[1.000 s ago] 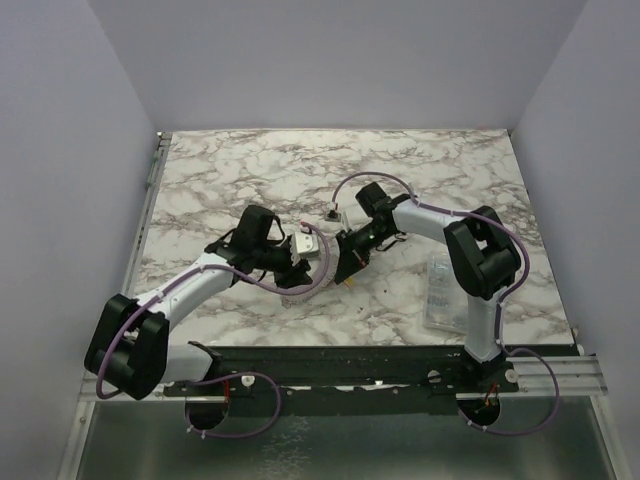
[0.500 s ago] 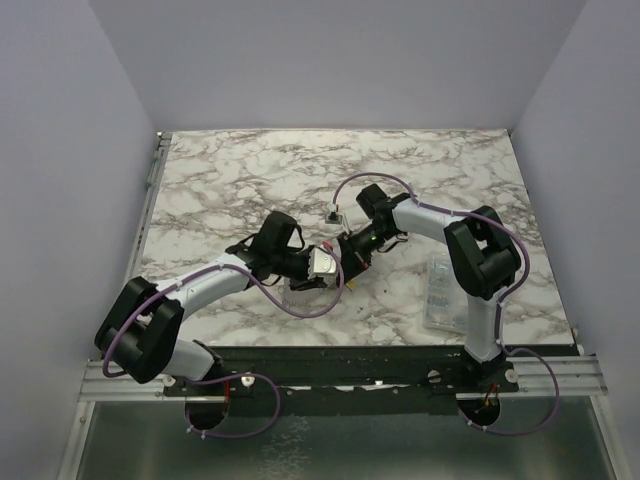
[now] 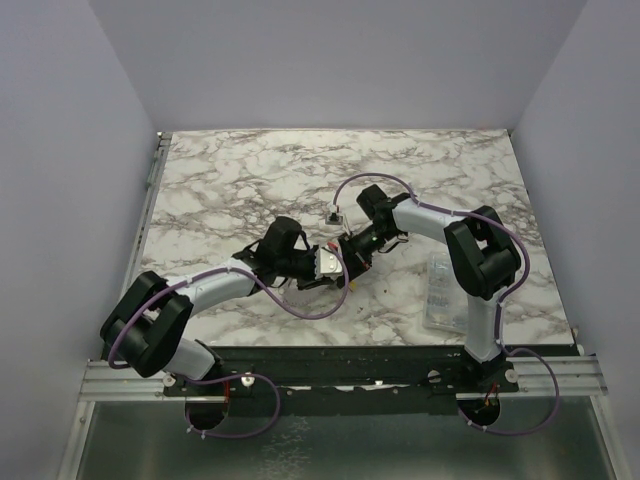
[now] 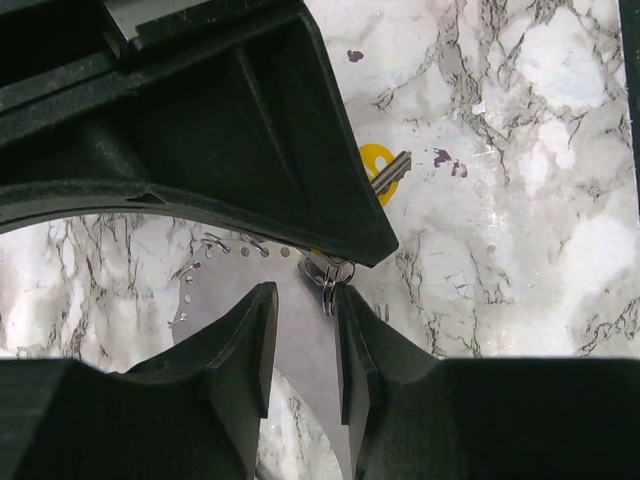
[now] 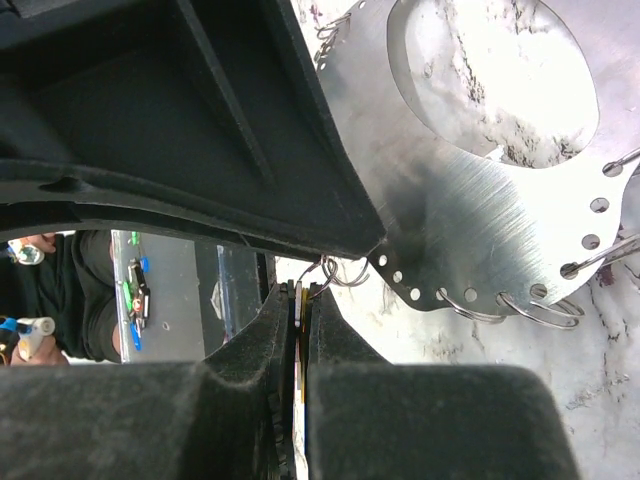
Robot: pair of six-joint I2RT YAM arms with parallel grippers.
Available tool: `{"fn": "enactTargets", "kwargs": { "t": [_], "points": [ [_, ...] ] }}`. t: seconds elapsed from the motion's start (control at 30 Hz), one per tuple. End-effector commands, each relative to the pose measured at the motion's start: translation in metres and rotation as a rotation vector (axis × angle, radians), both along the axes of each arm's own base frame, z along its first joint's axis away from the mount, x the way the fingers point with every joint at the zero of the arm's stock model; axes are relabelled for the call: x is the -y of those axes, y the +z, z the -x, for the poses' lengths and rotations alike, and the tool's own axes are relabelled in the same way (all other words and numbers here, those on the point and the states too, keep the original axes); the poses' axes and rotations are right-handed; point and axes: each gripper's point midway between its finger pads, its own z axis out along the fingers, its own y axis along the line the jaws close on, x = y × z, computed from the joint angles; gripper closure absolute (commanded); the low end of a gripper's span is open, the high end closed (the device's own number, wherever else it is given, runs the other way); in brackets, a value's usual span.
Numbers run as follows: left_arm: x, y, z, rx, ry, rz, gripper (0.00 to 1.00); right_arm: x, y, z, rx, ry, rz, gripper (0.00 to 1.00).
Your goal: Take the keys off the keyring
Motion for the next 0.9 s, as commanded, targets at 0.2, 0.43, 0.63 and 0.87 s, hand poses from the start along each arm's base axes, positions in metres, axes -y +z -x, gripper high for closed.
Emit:
{"fn": "enactTargets", "kwargs": {
  "t": [0.2, 0.43, 0.63, 0.87],
  "points": [
    [-0.001, -0.010, 0.002, -0.003, 0.012, -0.006, 0.78, -0.004, 0.014, 0.003, -0.020, 0.019, -0.054, 0.99],
    [0.002, -0.011, 0.007, -0.025, -0.013, 0.006, 0.73, -0.004, 0.015, 0.004, -0.017, 0.025, -0.056, 0.99],
    [0.003, -0.011, 0.011, -0.031, -0.029, 0.012, 0.79, -0.003, 0.015, 0.004, -0.021, 0.027, -0.057, 0.99],
    [-0.004, -0.007, 0.008, -0.041, 0.020, 0.012, 1.00, -0.001, 0.009, 0.003, -0.019, 0.023, -0.034, 0.99]
  ]
}}
